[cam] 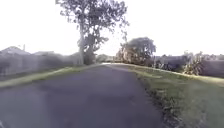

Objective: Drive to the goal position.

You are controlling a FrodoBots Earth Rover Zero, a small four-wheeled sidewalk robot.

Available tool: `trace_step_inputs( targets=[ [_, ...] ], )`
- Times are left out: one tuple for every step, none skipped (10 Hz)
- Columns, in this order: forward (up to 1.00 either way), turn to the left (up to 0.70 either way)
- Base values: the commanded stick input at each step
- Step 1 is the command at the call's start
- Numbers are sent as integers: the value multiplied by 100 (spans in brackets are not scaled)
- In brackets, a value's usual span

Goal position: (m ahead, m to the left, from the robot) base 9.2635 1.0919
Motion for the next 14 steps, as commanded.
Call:
trace_step_inputs(
  targets=[
    [100,-40],
    [100,-40],
    [100,0],
    [100,0],
    [100,0],
    [100,0],
    [100,0],
    [100,0],
    [100,0],
    [100,0],
    [100,0],
    [100,0],
    [100,0],
    [100,0]
  ],
)
